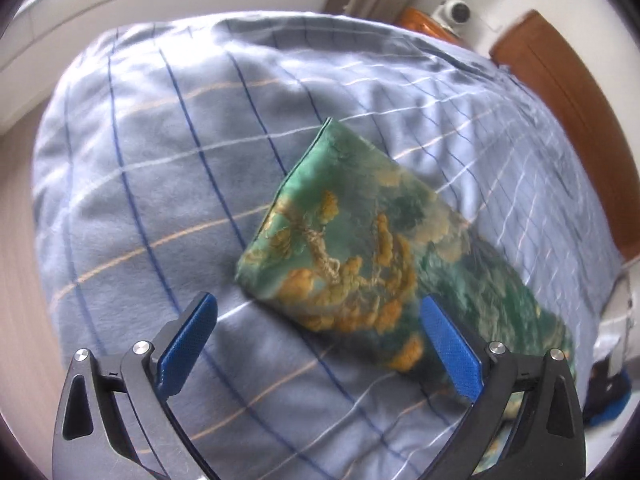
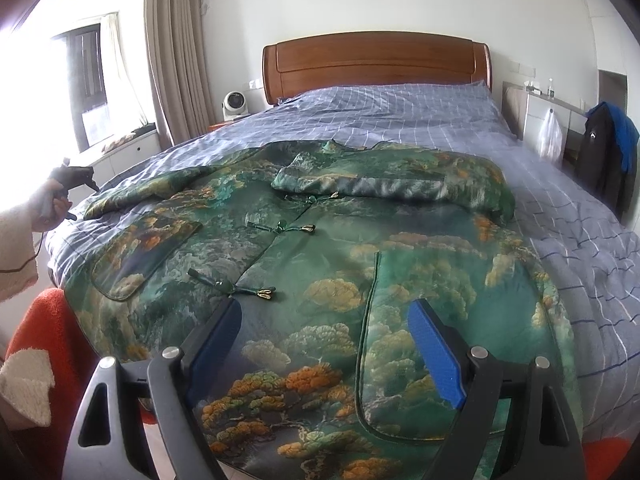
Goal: Fold large clothes
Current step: 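Grasp the folded jacket sleeve with the left gripper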
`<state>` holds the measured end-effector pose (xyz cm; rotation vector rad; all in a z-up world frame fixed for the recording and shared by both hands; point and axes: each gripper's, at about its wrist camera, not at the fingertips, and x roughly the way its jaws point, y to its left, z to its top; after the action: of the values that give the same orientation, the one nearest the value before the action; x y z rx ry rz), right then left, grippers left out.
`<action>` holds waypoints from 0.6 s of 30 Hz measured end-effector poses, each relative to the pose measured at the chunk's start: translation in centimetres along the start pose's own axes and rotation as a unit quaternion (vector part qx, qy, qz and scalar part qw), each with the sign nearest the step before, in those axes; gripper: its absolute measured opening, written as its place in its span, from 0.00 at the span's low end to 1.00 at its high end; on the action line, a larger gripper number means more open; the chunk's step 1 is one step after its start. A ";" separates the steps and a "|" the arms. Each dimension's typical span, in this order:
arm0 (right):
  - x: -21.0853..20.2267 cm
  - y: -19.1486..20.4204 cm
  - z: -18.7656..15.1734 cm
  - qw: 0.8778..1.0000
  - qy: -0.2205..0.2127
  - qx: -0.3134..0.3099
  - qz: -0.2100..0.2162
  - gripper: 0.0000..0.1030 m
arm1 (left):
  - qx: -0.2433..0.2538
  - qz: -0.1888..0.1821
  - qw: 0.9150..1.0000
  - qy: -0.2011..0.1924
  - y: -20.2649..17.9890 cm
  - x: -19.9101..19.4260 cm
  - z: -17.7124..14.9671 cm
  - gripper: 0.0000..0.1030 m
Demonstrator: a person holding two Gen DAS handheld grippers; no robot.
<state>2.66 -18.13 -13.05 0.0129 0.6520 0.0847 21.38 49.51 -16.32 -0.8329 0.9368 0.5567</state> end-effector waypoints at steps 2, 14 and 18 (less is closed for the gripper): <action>0.3 0.2 -0.1 1.000 0.006 -0.002 0.001 0.82 | -0.014 -0.025 1.000 0.001 -0.1 0.6 -0.1 0.75; -0.3 1.0 -0.2 1.000 -0.009 -0.017 0.015 0.82 | 0.134 -0.042 0.980 -0.143 -11.4 -9.6 -0.9 0.00; -0.6 0.4 -0.1 1.000 -0.017 -0.002 0.026 0.82 | 0.273 -0.110 0.935 -0.199 -22.8 -17.8 -4.8 0.00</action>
<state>2.10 -17.82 -12.77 0.0268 0.6170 0.1364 26.99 31.41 6.08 -0.2945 0.5670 0.2308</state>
